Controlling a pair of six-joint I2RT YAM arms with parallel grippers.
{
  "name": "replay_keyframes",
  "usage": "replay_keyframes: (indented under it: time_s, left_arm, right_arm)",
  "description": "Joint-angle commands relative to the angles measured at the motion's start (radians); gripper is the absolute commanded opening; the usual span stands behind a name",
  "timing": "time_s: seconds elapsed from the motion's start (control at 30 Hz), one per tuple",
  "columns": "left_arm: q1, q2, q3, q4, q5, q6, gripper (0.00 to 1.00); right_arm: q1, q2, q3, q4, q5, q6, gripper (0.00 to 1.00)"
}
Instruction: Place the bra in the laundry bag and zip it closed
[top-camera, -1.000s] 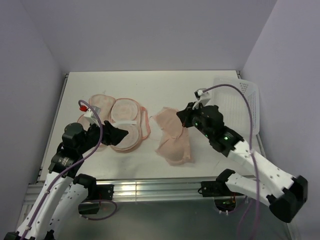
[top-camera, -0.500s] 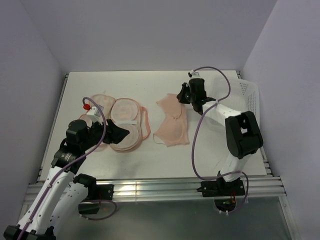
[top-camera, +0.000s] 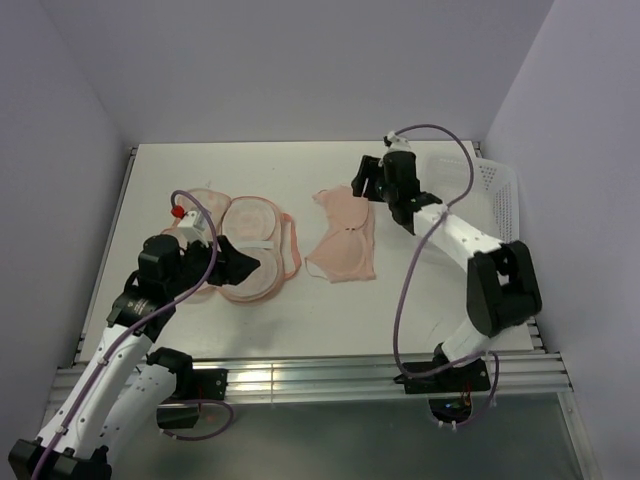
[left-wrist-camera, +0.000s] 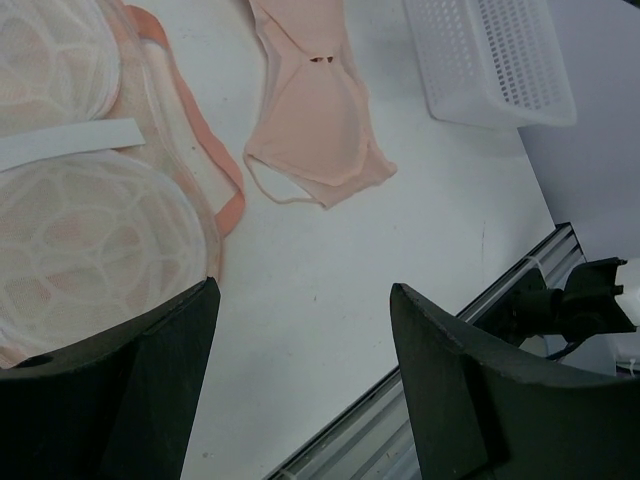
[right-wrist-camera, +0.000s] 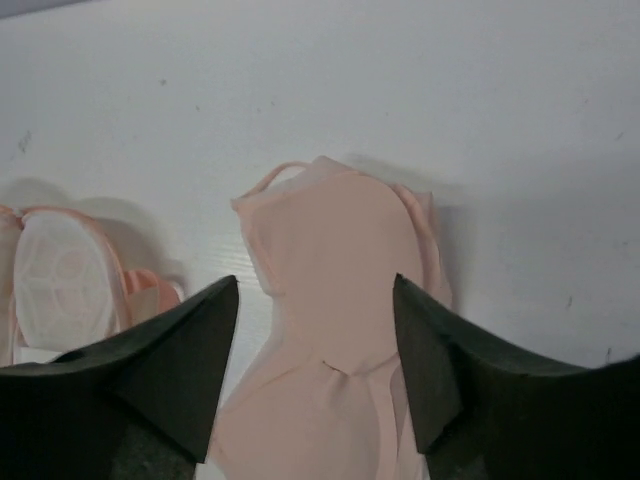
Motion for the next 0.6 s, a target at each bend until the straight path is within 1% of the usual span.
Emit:
replay_keyframes:
  time_s: [0.0,0.03,0.07,0.1,0.13,0.17,0.2,0.23,0.33,0.43,0.47,0.53,0.57]
  left_arm:
    - [-0.002,-0.001,0.05,0.034,-0.014,0.01,0.76]
    - [-0.002,0.001,0.056,0.026,-0.023,0.014,0.76]
    - [-0.002,0.002,0.069,0.023,-0.028,0.02,0.76]
    - [-0.004,0.003,0.07,0.02,-0.029,0.028,0.76]
    - [-0.004,0.004,0.072,0.022,-0.033,0.033,0.76]
    - [-0.004,0.003,0.067,0.025,-0.033,0.034,0.76]
    - [-0.004,-0.001,0.063,0.029,-0.034,0.034,0.76]
    - [-0.004,-0.002,0.06,0.029,-0.034,0.036,0.76]
    - [-0.004,-0.01,0.059,0.02,-0.033,0.043,0.76]
    - [-0.004,-0.014,0.059,0.022,-0.031,0.04,0.76]
    - [-0.004,-0.014,0.058,0.023,-0.026,0.037,0.76]
    - [-0.004,-0.013,0.059,0.029,-0.019,0.037,0.76]
    - [-0.004,-0.01,0.059,0.031,-0.017,0.037,0.76]
  right_arm:
    - [0.082,-0.221,-0.132,0.048,0.04,-0.004,0.65]
    - [0.107,-0.254,-0.167,0.059,0.056,-0.02,0.63]
    - [0.133,-0.284,-0.204,0.059,0.079,-0.024,0.52]
    - [0.187,-0.333,-0.265,0.054,0.112,-0.026,0.44]
    - [0.211,-0.351,-0.289,0.047,0.126,-0.029,0.38]
    - [0.236,-0.364,-0.312,0.021,0.142,-0.026,0.26]
    - [0.259,-0.381,-0.344,0.005,0.152,-0.018,0.21]
    - [0.297,-0.386,-0.356,-0.016,0.165,-0.002,0.2]
    - [0.363,-0.41,-0.415,-0.096,0.218,0.019,0.2]
    - [0.397,-0.435,-0.455,-0.133,0.211,0.014,0.21]
    - [0.406,-0.434,-0.456,-0.176,0.191,0.022,0.29]
    - [0.42,-0.42,-0.446,-0.222,0.177,0.029,0.37]
    - [0.446,-0.417,-0.445,-0.245,0.191,0.022,0.44]
